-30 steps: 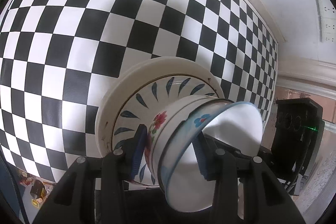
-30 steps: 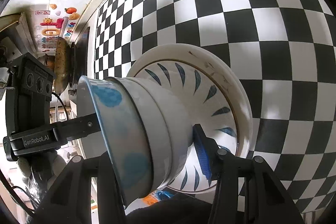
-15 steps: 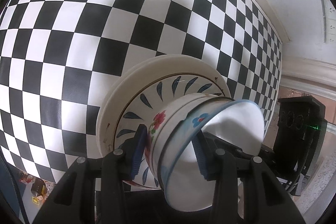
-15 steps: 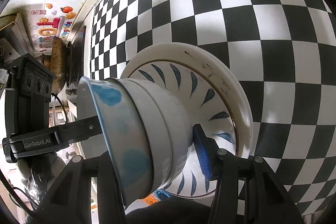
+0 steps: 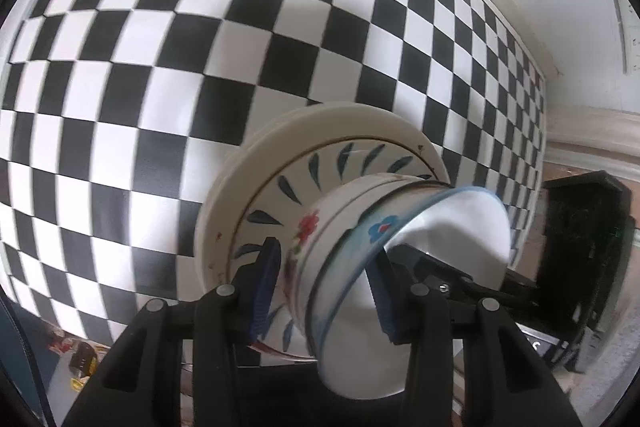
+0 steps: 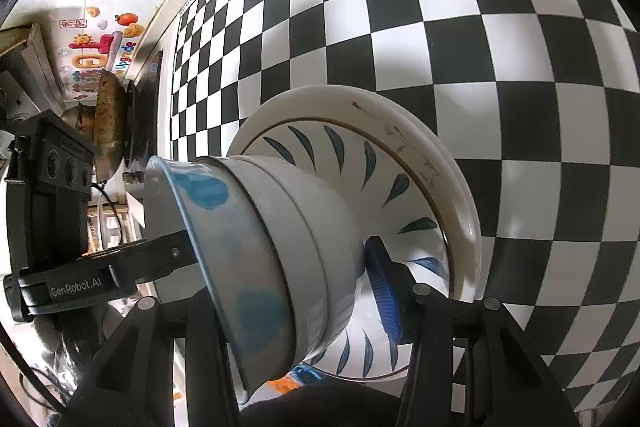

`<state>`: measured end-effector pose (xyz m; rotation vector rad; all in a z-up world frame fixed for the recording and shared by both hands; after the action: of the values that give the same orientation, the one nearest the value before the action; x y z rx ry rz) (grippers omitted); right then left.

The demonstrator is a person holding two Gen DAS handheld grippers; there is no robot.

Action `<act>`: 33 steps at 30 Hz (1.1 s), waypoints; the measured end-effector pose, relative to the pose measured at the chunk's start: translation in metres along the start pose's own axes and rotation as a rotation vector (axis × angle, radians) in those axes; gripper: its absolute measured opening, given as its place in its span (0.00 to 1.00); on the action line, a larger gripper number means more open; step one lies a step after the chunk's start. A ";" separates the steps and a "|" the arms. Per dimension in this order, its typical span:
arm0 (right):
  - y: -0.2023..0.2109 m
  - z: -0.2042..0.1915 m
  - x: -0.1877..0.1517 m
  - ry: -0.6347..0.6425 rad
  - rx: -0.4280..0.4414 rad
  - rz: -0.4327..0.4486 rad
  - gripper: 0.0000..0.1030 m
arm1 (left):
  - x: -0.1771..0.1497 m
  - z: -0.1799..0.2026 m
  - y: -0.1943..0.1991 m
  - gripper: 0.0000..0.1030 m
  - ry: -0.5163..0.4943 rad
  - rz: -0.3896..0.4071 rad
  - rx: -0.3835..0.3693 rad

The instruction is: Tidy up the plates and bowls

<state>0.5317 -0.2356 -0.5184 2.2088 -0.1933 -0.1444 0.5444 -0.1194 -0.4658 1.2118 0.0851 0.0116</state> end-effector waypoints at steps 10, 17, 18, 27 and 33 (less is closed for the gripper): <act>0.034 -0.015 0.002 0.141 -0.187 0.100 0.48 | -0.006 0.002 0.033 0.38 -0.095 0.158 0.160; 0.063 -0.034 -0.010 0.204 -0.252 0.165 0.50 | -0.020 0.001 0.063 0.41 -0.141 0.271 0.245; 0.069 -0.036 -0.013 0.212 -0.265 0.182 0.54 | -0.023 0.000 0.068 0.41 -0.142 0.289 0.255; 0.135 -0.058 -0.041 0.288 -0.436 0.406 1.00 | -0.045 0.000 0.127 0.75 -0.192 0.557 0.356; 0.190 -0.082 -0.064 0.294 -0.528 0.604 1.00 | -0.067 0.007 0.167 0.94 -0.219 0.692 0.343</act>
<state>0.4664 -0.2721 -0.3153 1.5445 -0.5745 0.4164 0.4842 -0.0712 -0.3030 1.5255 -0.5465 0.4841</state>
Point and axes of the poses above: each gripper's, at about its wrist camera, not at the fingertips, and y roughly against the way its jaws point, z to its right, x to its top, the point moved 8 cm from there along -y, roughly the way its jaws point, and after that the axes turned 7 degrees about z, right-handed, at the moved point
